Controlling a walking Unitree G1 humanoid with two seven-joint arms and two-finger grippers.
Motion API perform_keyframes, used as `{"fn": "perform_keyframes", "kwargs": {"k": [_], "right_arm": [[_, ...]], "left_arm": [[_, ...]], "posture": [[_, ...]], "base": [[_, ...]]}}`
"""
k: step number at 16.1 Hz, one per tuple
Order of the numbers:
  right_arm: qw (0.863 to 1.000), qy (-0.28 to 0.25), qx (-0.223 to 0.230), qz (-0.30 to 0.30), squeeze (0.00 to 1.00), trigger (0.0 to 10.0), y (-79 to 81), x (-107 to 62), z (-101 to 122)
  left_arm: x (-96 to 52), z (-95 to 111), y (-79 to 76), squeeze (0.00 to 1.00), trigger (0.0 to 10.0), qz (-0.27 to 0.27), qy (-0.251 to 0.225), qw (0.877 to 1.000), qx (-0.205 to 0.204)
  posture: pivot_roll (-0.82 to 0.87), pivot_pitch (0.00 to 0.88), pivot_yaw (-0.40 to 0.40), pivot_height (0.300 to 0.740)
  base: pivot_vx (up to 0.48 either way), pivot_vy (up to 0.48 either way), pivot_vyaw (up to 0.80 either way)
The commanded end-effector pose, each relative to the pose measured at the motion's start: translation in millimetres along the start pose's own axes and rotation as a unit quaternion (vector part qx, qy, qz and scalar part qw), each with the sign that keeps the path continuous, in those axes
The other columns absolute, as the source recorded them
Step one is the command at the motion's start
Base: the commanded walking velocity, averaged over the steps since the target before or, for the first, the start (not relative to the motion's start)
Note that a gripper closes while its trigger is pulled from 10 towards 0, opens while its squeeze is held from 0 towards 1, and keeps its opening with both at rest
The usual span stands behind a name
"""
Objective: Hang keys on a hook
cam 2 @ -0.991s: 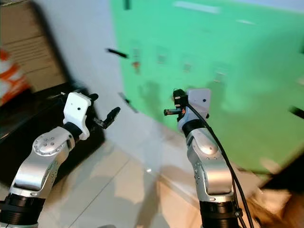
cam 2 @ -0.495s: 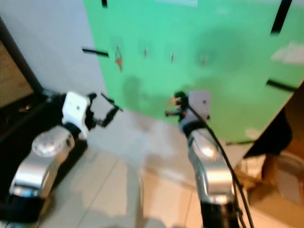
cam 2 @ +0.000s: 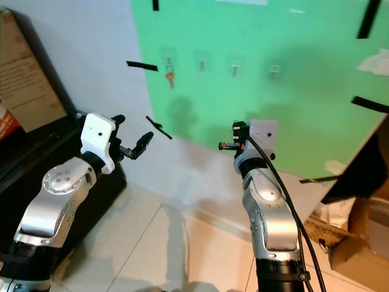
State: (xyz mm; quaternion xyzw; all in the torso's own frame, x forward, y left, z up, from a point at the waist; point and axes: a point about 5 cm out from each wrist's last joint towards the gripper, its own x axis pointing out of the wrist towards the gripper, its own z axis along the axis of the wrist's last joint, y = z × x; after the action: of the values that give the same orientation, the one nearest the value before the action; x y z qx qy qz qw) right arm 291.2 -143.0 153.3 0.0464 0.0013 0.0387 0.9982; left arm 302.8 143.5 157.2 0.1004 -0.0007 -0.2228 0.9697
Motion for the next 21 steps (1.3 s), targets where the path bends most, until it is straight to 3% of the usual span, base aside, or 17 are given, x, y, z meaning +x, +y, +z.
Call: {"fn": "perform_keyframes", "kwargs": {"k": [1,13,18,21], "right_arm": [[1.0,-0.016,0.001,0.002,0.0,10.0,1.4,0.0,5.6],[0.999,-0.023,-0.006,0.024,0.0,10.0,8.7,8.3,9.8],[0.994,-0.029,-0.052,0.087,0.0,10.0,20.4,13.2,17.3],[0.992,-0.023,-0.031,0.122,0.0,10.0,24.7,13.6,18.3]], "left_arm": [[2.7,0.8,-0.9,0.18,10.0,-0.007,-0.002,1.0,-0.001],[0.5,-2.0,3.4,0.18,10.0,0.008,-0.002,1.0,-0.005],[-1.1,-2.2,1.1,0.18,10.0,0.011,-0.005,1.0,-0.004],[-3.8,-1.5,0.0,0.17,10.0,-0.004,-0.009,1.0,0.0]], "posture": [[-0.09,0.0,0.119,0.74],[-0.06,0.0,0.072,0.74],[-0.05,0.0,0.036,0.74],[-0.05,0.0,0.026,0.74]], "base": [[0.285,0.0,0.0],[0.29,0.0,0.0],[0.298,0.0,0.32],[0.199,0.0,0.27]]}}
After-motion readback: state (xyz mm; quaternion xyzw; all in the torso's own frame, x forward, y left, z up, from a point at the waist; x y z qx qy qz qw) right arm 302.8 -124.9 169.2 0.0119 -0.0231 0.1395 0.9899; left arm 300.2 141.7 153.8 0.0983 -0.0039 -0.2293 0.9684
